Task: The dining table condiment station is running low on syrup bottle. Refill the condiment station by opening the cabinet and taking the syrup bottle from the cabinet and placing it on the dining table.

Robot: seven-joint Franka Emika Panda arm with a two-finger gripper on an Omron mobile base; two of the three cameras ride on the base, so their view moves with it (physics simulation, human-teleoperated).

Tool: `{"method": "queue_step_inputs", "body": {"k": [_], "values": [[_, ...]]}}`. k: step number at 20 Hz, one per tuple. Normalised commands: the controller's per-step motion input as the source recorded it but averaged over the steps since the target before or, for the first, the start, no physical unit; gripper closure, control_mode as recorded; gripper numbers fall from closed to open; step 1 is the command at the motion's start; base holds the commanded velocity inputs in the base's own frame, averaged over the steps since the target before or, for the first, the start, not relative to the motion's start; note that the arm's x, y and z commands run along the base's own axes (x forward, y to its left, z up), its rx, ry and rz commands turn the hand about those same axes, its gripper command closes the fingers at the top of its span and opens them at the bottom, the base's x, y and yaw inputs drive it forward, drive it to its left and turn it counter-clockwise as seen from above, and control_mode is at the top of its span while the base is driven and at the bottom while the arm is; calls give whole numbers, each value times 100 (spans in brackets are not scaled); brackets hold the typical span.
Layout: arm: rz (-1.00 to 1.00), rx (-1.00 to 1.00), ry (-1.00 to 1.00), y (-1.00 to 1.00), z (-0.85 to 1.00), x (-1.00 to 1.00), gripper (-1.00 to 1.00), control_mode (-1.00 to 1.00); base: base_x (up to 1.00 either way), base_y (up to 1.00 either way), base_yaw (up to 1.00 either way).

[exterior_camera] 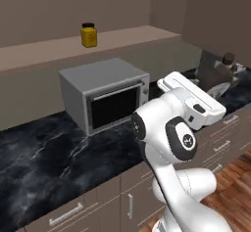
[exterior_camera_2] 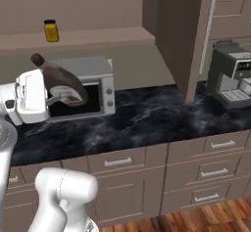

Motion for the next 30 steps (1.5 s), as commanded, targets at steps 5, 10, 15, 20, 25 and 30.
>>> {"method": "queue_step_inputs", "body": {"k": [5,10,15,20,25,30], "values": [[0,0,0,0,0,0,100,100,-31,-6,-63],[0,0,0,0,0,0,100,100,-41,-26,-69],[0,0,0,0,0,0,100,100,-30,-19,-79],[0,0,0,0,0,0,100,100,-8,-4,-87],[0,0,0,0,0,0,100,100,0,-2,-94],[0,0,0,0,0,0,100,100,0,-2,-94]]}}
